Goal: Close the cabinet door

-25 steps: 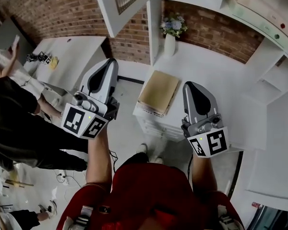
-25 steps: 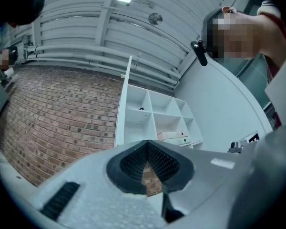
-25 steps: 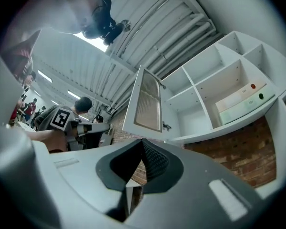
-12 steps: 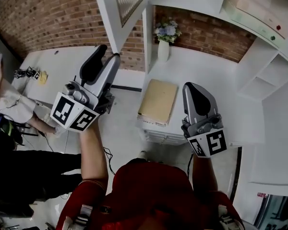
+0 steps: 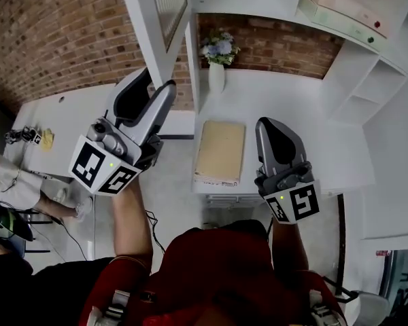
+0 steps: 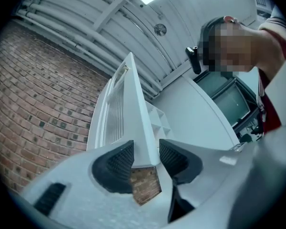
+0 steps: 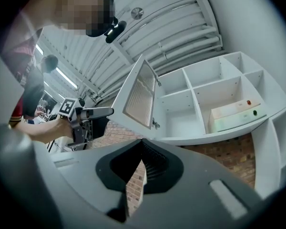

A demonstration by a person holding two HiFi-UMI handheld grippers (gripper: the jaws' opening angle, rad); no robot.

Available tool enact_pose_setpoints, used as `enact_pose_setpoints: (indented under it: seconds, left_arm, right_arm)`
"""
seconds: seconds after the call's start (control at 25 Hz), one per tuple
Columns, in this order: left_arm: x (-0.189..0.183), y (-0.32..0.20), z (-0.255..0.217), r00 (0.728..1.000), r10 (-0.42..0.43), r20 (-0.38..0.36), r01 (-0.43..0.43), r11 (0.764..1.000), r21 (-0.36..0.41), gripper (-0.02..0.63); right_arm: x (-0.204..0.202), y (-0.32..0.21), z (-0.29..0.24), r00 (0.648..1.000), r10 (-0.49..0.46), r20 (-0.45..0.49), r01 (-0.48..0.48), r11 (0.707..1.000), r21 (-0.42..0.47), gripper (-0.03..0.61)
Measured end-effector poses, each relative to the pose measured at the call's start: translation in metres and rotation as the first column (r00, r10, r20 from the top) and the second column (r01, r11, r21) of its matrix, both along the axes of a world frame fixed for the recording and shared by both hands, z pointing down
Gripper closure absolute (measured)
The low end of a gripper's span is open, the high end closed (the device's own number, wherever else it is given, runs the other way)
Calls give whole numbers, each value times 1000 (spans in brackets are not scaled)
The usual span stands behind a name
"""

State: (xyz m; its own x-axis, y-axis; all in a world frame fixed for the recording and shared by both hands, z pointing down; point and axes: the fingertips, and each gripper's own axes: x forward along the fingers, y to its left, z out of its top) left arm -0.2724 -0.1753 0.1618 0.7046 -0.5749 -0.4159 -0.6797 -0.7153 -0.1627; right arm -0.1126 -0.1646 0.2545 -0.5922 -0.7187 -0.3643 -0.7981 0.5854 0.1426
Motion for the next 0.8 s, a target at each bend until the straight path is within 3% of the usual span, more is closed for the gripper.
enact_pose_setpoints:
  seconds: [0.24, 0.8]
  left_arm:
    - [22, -2, 2, 1000, 9, -25, -9, 1000, 5, 445]
    - [97, -16, -2, 1000, -18, -10, 18, 1000, -6, 436]
  right_arm:
    - [16, -8, 5, 1000, 31, -1, -31, 1000, -7, 565]
    - [68, -39, 4, 1000, -7, 25, 8, 1000, -21, 565]
